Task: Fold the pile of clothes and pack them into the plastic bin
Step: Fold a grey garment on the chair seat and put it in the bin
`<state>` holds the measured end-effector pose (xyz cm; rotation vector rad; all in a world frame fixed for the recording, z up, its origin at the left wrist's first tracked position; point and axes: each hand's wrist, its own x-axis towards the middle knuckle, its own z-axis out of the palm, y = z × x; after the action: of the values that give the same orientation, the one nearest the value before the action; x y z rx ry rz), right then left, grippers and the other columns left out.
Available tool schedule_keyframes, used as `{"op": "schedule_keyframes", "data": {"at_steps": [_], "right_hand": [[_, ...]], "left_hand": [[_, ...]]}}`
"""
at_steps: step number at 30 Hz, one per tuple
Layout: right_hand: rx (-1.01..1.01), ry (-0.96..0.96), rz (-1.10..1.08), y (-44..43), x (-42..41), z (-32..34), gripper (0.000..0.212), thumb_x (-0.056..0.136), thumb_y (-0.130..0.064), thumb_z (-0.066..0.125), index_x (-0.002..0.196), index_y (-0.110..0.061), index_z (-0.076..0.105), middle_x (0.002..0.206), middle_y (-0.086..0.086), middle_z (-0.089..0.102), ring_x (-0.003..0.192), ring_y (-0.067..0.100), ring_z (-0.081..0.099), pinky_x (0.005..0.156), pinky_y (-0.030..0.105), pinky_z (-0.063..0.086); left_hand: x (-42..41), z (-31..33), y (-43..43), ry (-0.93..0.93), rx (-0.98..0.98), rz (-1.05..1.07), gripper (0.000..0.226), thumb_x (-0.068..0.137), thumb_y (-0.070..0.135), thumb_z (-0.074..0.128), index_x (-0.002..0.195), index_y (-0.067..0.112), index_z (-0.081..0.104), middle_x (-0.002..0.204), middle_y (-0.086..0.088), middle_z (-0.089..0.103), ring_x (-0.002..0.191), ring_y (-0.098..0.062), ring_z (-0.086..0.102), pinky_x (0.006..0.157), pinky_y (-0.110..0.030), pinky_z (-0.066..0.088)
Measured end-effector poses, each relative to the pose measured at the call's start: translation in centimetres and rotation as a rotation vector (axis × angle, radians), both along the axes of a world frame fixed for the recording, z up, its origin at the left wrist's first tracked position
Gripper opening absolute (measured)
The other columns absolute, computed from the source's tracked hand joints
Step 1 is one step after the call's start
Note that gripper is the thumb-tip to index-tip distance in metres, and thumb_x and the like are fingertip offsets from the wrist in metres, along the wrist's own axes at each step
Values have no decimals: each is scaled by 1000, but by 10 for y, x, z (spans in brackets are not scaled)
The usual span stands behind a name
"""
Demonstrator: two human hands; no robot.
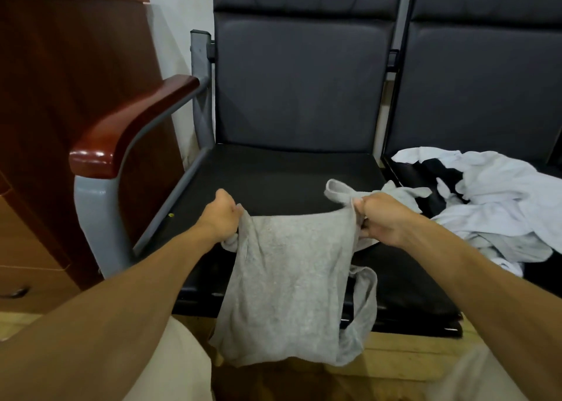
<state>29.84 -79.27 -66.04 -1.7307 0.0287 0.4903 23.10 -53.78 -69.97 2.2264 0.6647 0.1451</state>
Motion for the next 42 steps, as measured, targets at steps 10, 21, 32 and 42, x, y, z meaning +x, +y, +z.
{"op": "schedule_keyframes", "data": {"at_steps": [10, 21, 32, 42], "right_hand": [[175, 324, -270, -53, -17, -7, 31, 96, -28, 50, 117, -9, 64, 115, 11, 69, 105, 30, 65, 85, 43, 54], [-404, 224, 297, -76, -48, -2, 26, 90, -18, 66, 111, -3, 65, 106, 14, 72, 93, 30, 70, 74, 37, 59], [-856, -648, 730, -64, -43, -7, 27, 78, -17, 76, 102, -24, 63, 98, -10, 63, 88, 5, 59, 80, 22, 49], [-1121, -391, 960, -43, -26, -9, 54, 97, -55, 40, 146, -32, 38, 152, -8, 35, 142, 17, 30, 118, 34, 22]], "left_hand": [[-4, 13, -20, -128, -4, -11, 16, 97, 23, 47, 107, 18, 59, 107, -4, 58, 97, -23, 56, 78, -35, 48], [-40, 18, -18, 245, 24, -535, 35, 89, 41, 61, 78, 10, 75, 83, -6, 67, 77, -16, 59, 72, -31, 48], [-43, 8, -30, 434, 504, -834, 58, 95, 54, 45, 147, 36, 28, 153, 6, 27, 140, -22, 27, 113, -47, 18], [-10, -16, -22, 577, 600, -773, 67, 98, 61, 10, 154, 26, 0, 161, 8, -7, 148, -13, -5, 120, -45, 0]]}}
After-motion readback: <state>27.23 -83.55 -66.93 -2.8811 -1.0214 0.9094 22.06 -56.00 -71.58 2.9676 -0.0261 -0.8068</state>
